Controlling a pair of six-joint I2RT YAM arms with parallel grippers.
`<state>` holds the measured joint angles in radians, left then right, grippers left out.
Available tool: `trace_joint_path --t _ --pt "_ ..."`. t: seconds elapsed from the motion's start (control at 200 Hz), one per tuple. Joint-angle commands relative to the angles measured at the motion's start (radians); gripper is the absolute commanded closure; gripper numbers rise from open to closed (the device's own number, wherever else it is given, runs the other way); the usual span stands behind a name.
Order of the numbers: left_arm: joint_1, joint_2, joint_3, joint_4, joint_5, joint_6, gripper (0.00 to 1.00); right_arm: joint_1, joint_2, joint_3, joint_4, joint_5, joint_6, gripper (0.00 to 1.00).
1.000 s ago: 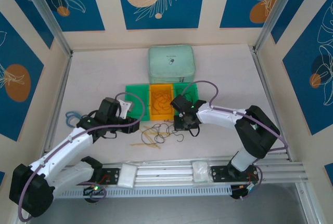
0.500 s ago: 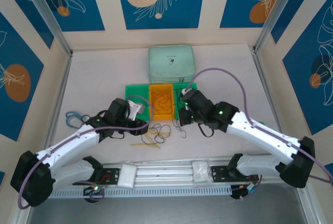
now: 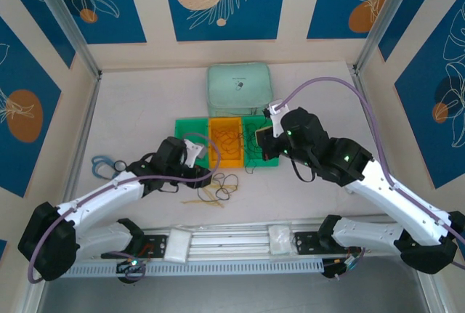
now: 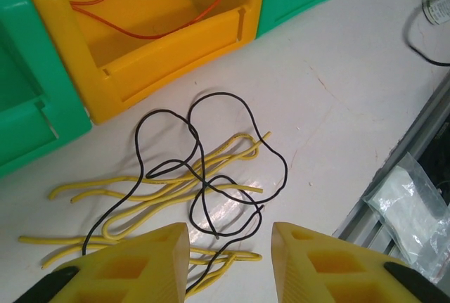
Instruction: Untangle the cables
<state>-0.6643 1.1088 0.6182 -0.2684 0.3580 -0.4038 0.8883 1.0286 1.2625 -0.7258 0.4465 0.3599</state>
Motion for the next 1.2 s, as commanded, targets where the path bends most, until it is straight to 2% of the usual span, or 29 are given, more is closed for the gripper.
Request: trace_joint_path --t 0.0,0.45,0.6,0.905,1.196 --pt "-0.008 -0.024 0.039 0.002 -0.021 -0.012 0.64 -0.044 0.029 0.033 0.001 0.012 -0.075 1.00" --pt "-0.008 -0.041 0.077 -0.072 -0.057 0.008 0.64 -0.283 0.111 0.042 0.094 -0.134 -0.163 1.00" --pt "-0.008 -0.037 0.093 -0.086 -0.068 0.019 0.64 -0.331 0.150 0.021 0.138 -0.155 -0.191 1.00" --pt "-0.008 -0.001 0.114 -0.094 -0.062 0.034 0.64 -0.345 0.286 -0.052 0.166 -0.183 -0.228 1.00" --pt "-0.008 0.009 0.121 -0.101 -0.062 0.043 0.64 -0.341 0.472 -0.030 0.085 -0.226 -0.225 1.00"
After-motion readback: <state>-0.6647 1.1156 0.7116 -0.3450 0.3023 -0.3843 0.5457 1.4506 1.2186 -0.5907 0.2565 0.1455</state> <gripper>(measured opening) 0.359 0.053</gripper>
